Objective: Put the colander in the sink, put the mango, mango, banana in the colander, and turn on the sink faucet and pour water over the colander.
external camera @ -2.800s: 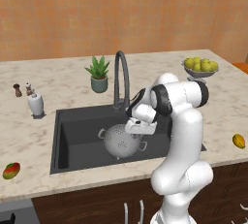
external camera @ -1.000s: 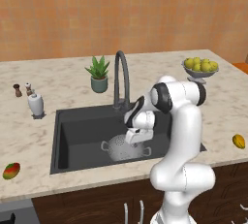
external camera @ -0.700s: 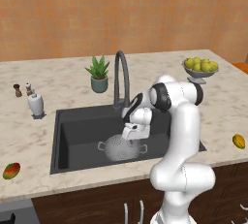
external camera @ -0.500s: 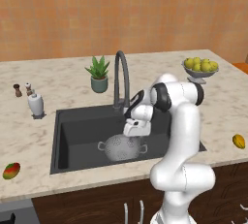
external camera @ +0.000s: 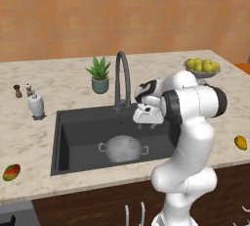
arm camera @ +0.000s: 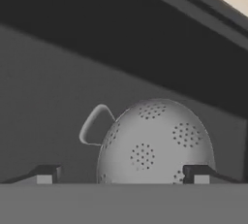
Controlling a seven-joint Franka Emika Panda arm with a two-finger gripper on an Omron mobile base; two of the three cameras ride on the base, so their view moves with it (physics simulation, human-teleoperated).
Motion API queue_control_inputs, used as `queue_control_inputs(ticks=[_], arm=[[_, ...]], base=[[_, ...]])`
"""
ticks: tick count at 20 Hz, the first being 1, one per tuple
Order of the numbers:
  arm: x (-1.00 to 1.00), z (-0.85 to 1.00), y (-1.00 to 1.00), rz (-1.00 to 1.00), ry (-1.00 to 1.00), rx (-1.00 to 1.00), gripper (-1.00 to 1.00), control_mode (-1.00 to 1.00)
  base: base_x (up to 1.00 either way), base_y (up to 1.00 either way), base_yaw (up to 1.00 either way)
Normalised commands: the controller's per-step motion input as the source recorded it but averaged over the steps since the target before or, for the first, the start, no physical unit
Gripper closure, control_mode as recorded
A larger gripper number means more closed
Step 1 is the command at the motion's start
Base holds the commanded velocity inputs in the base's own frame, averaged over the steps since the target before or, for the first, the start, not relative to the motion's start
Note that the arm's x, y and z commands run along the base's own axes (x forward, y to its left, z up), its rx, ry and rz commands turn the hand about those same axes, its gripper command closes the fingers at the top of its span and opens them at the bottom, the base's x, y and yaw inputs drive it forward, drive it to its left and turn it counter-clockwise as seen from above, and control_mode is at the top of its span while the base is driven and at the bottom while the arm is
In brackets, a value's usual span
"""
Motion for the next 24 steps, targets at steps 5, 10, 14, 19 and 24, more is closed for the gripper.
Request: queue_control_inputs(ticks=[5,10,14,19,24], arm=[[-1.0,1.0,-0.82,0.13,-0.36,0.26,-1.0,-1.0],[-1.0,1.0,-0.46,0.02,-0.31,0.23,-1.0,-1.0],[-1.0,1.0,0.04,0.0,-0.26,0.16,-1.0,-1.0],[-0.87,0.99,0.74,0.0,-0.16,0.06,-1.0,-1.0],[-0.66,0.77,1.0,0.0,-0.02,0.0,-1.0,-1.0]], base=[[0.0,0.0,0.0],[0.0,0.0,0.0],[0.0,0.0,0.0],[0.0,0.0,0.0],[0.0,0.0,0.0]])
